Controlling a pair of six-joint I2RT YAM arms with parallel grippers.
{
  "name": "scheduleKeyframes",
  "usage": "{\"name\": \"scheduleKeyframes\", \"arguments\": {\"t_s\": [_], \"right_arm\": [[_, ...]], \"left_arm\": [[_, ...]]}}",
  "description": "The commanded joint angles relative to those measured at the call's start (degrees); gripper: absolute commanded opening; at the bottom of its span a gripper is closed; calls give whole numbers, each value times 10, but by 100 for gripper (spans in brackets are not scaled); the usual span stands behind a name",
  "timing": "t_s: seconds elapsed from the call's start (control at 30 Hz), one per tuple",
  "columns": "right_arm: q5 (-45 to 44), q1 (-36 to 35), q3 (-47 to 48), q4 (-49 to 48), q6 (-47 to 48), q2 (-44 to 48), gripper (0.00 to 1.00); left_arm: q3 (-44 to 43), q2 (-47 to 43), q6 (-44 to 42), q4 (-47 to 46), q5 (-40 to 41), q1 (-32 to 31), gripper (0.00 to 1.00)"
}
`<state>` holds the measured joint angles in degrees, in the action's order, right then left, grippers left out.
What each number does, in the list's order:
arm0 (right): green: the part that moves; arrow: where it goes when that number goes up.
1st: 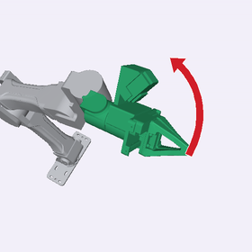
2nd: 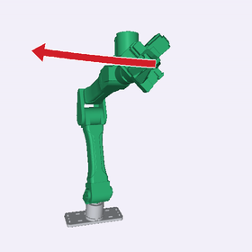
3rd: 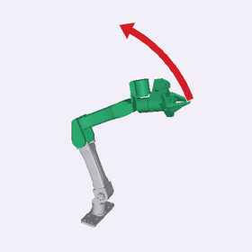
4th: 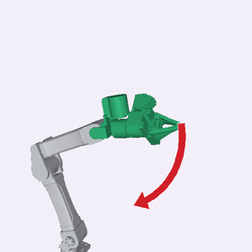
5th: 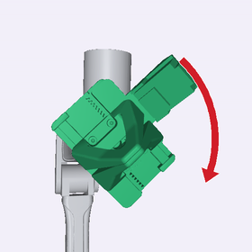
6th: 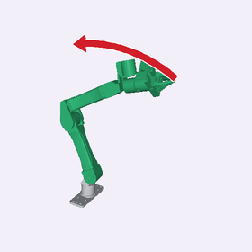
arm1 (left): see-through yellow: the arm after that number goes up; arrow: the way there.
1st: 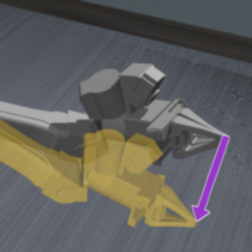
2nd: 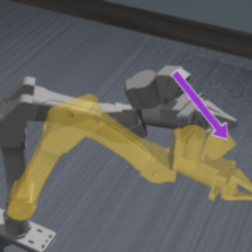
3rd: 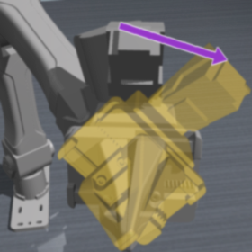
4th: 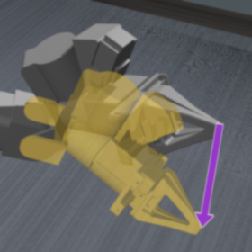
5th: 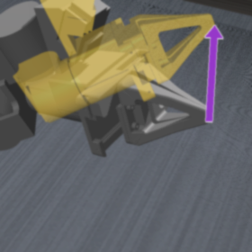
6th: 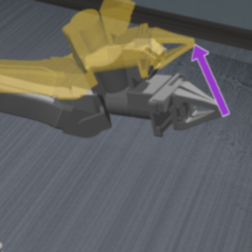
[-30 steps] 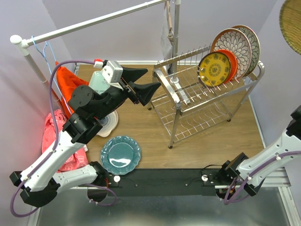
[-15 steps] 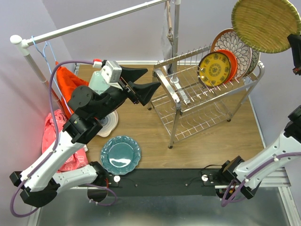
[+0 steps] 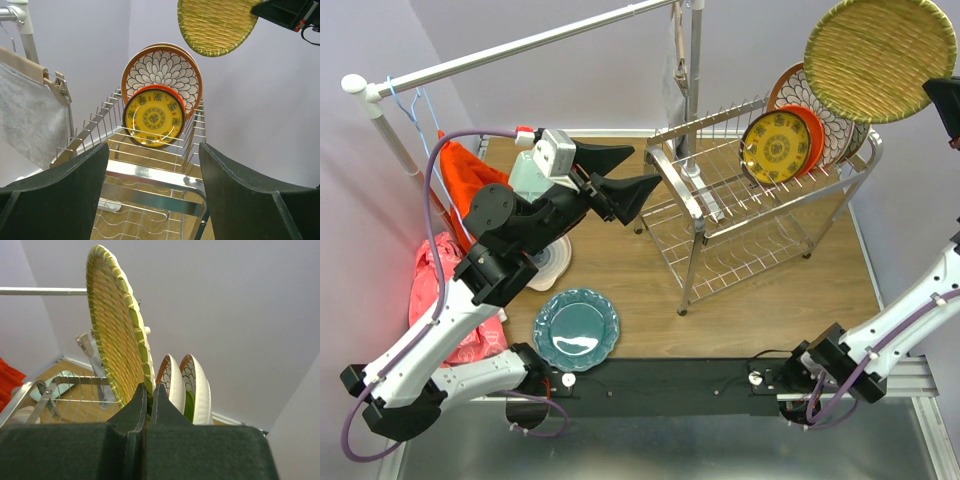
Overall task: Load the plates into the dish rack
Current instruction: Insert the plate into the dish rack
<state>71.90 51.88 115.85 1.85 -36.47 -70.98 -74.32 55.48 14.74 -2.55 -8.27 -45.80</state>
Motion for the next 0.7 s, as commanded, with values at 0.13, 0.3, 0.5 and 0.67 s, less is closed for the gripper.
{"name": "scheduleKeyframes", "arguments": {"t_s": [0.13, 0.3, 0.5, 0.67], "right_arm": [[24, -1, 5, -221, -249, -45, 1], [22, -38, 40, -245, -282, -95, 0], [27, -93, 95, -242, -312, -143, 0], [33, -171, 115, -204, -311, -165, 1]], "left_arm": [[-2, 1, 8, -14, -2, 3, 81], [-7, 9, 6, -14, -3, 3, 81], [-14, 16, 5, -10, 0, 3, 81], [-21, 21, 4, -5, 2, 3, 81]]}}
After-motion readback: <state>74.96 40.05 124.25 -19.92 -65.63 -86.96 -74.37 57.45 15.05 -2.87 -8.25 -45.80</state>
